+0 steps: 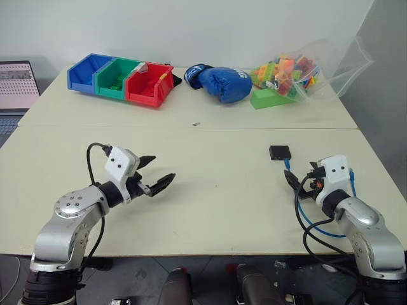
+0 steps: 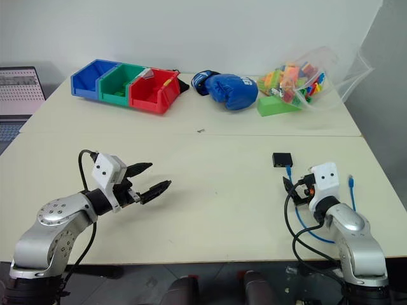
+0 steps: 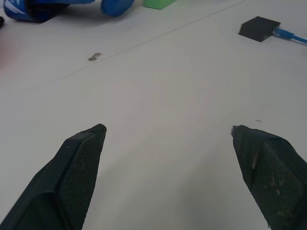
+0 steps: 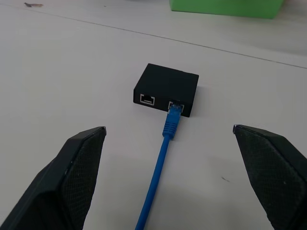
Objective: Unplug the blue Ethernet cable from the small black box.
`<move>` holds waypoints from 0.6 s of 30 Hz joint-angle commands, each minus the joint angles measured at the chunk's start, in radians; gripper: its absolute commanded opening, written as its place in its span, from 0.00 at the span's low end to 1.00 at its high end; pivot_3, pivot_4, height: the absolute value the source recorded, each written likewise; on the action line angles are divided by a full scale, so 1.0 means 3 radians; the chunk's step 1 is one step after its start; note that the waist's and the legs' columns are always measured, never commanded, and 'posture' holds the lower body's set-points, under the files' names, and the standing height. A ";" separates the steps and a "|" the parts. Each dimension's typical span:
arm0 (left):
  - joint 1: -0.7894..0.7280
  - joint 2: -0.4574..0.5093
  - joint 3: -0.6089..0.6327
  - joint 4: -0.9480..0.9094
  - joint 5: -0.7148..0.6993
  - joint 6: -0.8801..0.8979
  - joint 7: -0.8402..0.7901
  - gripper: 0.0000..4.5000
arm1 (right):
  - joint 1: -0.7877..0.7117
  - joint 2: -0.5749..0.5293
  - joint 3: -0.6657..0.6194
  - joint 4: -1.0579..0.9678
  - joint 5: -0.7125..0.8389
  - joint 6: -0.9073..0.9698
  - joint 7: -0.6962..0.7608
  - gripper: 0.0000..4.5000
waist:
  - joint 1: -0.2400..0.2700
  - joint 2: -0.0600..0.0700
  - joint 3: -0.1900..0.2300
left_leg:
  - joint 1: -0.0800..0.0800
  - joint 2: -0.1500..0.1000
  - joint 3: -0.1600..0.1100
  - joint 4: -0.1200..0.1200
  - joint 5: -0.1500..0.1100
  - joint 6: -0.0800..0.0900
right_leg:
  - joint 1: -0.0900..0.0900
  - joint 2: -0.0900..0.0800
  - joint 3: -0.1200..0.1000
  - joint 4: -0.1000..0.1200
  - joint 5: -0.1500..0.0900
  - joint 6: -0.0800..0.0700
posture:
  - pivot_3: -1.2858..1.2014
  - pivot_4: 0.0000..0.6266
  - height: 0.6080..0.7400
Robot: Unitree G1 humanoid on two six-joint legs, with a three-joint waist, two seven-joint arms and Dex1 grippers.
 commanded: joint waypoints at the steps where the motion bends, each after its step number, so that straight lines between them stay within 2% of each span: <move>1: 0.0011 0.0035 0.0053 -0.0149 -0.0105 0.0024 -0.0060 0.99 | -0.0036 -0.0053 -0.0082 -0.0038 0.0015 -0.0115 0.0026 1.00 | 0.0001 0.0000 0.0000 | 0.0000 0.0000 0.0000 0.0000 0.0000 0.0000 | 0.0000 0.0000 0.0000 0.0000 0.0000 0.0000 | 0.52 0.24 1.00; 18: 0.0017 0.0040 -0.0069 -0.0300 -0.0136 0.0084 -0.0064 0.99 | 0.0011 0.0003 -0.0007 0.0027 -0.0027 -0.0200 -0.0031 1.00 | 0.0002 0.0000 0.0000 | 0.0000 0.0000 0.0000 0.0000 0.0000 0.0000 | 0.0000 0.0000 0.0000 0.0000 0.0000 0.0000 | 0.52 0.24 1.00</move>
